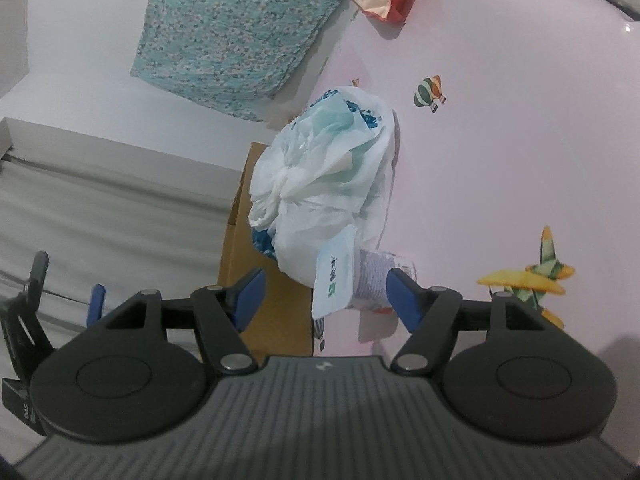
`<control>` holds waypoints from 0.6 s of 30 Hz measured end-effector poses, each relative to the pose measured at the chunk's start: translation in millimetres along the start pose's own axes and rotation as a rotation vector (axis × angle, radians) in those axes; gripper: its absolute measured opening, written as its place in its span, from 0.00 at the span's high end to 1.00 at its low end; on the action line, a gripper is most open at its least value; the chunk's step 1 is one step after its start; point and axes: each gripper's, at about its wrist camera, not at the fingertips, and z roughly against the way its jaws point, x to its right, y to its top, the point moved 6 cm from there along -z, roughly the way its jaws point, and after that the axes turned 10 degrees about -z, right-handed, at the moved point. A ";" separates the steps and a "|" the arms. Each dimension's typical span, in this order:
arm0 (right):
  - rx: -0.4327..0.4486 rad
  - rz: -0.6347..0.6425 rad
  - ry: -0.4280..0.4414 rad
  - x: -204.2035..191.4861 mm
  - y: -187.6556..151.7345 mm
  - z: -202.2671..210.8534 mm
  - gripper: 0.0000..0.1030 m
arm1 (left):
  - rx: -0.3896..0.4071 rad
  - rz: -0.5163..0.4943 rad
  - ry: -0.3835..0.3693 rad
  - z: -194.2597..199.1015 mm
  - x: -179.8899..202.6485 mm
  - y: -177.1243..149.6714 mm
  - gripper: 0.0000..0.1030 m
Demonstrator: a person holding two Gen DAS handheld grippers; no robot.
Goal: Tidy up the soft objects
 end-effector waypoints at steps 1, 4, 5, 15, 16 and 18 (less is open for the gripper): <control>0.001 0.006 0.006 -1.2 -1.4 2.2 0.34 | 0.030 -0.074 0.051 0.8 5.1 1.5 0.00; 0.008 0.027 0.020 -5.0 -5.1 9.9 0.34 | 0.035 -0.382 0.184 -6.9 24.6 -5.6 0.00; 0.010 0.034 0.023 -5.9 -6.0 11.8 0.33 | 0.021 -0.449 0.204 -9.1 27.6 -10.0 0.00; 0.015 0.118 -0.018 -13.1 -14.6 27.3 0.30 | -0.365 -0.486 0.172 -4.0 13.3 -82.4 0.00; 0.011 0.132 -0.033 -14.0 -15.7 28.2 0.29 | -0.378 -0.516 0.188 -2.3 13.2 -89.7 0.00; 0.006 0.150 -0.056 -13.8 -17.9 29.3 0.29 | -0.415 -0.536 0.196 2.0 12.2 -103.8 0.00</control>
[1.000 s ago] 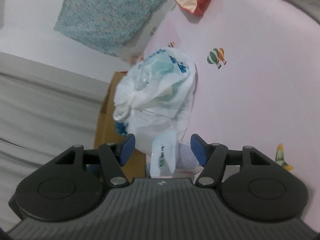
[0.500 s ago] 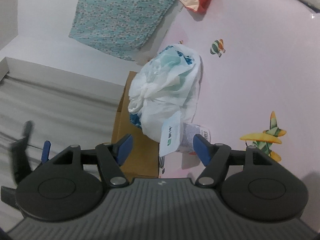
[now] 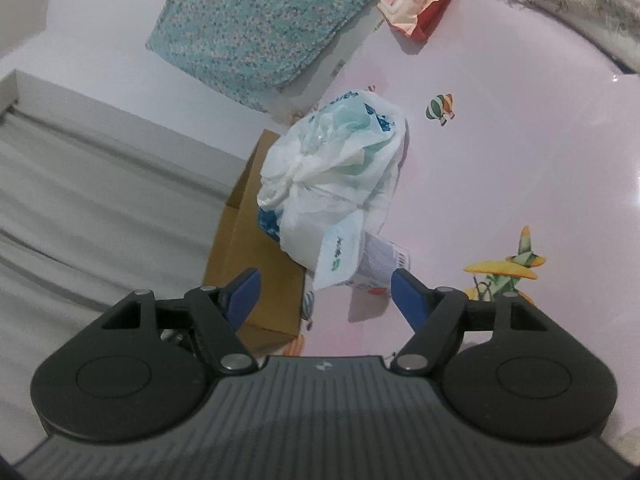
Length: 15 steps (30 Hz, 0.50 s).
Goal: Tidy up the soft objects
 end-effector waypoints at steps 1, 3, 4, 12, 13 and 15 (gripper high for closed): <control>-0.003 0.005 -0.012 0.3 -0.8 -0.2 0.28 | -0.024 0.005 -0.021 -0.8 4.1 -4.4 0.00; -0.009 0.020 -0.042 0.1 -1.9 -2.0 0.28 | -0.059 0.020 -0.067 -1.8 3.5 -14.5 0.00; -0.010 0.030 -0.054 -0.6 -2.3 -2.9 0.28 | -0.063 0.022 -0.074 -0.2 5.7 -18.5 0.00; -0.032 0.080 -0.100 -12.2 -4.5 -13.5 0.26 | 0.011 -0.170 0.108 3.9 -8.7 -28.8 0.00; -0.039 0.082 -0.099 -13.7 -6.0 -16.5 0.26 | 0.000 -0.178 0.125 -1.7 -15.2 -33.2 0.00; -0.051 0.085 -0.097 -16.5 -9.0 -22.1 0.25 | -0.048 -0.165 0.129 -10.4 -27.6 -41.8 0.00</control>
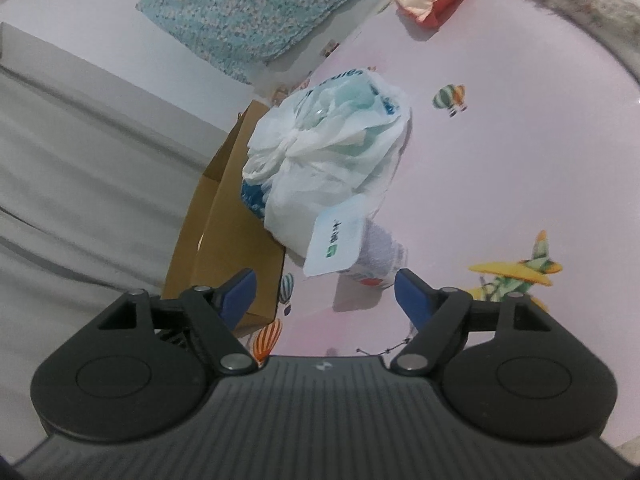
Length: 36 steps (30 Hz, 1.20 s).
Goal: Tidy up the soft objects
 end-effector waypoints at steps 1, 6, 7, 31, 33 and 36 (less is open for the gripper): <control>-0.004 0.004 -0.002 -1.8 -1.3 -2.4 0.25 | -0.029 0.032 -0.022 -1.4 -3.6 -6.1 0.00; -0.012 0.035 -0.045 -9.4 -4.1 -11.3 0.20 | -0.097 0.265 -0.258 -1.9 3.6 -20.2 0.00; -0.009 0.044 -0.064 -10.8 -2.9 -10.9 0.19 | -0.101 0.292 -0.293 -1.9 8.4 -18.0 0.00; 0.214 0.308 -0.324 -13.8 16.8 9.5 0.01 | 0.133 0.125 -0.565 28.2 103.0 41.2 0.01; 0.173 0.267 -0.271 -12.1 16.9 0.7 0.01 | 0.140 0.103 -0.585 24.5 113.3 43.6 0.02; 0.132 0.219 -0.217 -9.7 16.7 -15.4 0.02 | 0.132 0.080 -0.618 16.5 127.6 44.4 0.09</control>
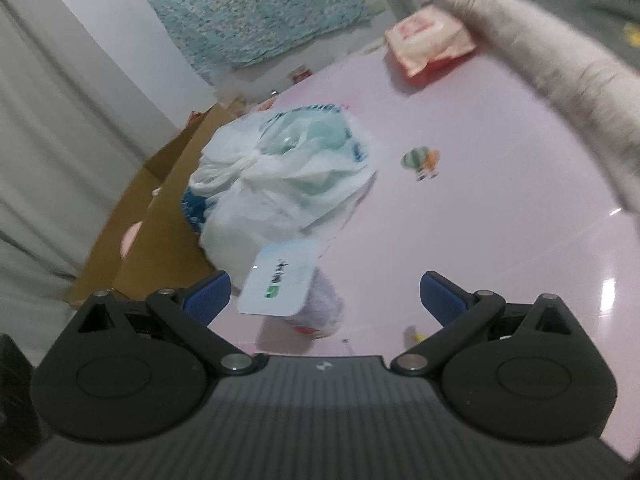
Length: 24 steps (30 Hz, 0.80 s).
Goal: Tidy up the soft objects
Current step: 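Grasp the yogurt cup body with the left tool beside the right tool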
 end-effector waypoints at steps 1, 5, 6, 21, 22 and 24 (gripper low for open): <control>-0.008 -0.018 0.021 -1.4 -0.2 -5.5 0.04 | -0.001 -0.006 -0.013 -4.4 2.3 0.2 0.12; -0.037 -0.088 0.083 -0.8 5.1 -24.0 0.19 | -0.012 -0.016 -0.042 -21.1 6.5 1.5 0.21; -0.045 -0.109 0.092 0.7 7.0 -29.1 0.25 | -0.020 -0.012 -0.047 -25.5 6.4 1.7 0.25; -0.157 -0.235 0.164 1.9 -9.8 -43.6 0.63 | -0.143 0.147 -0.085 -37.1 -3.1 -7.1 0.54; -0.163 -0.231 0.165 -0.3 -12.5 -40.9 0.63 | -0.152 0.140 -0.082 -31.9 -2.1 -7.7 0.54; -0.173 -0.216 0.167 -6.1 -20.3 -35.8 0.63 | -0.167 0.137 -0.080 -20.6 1.2 -9.5 0.54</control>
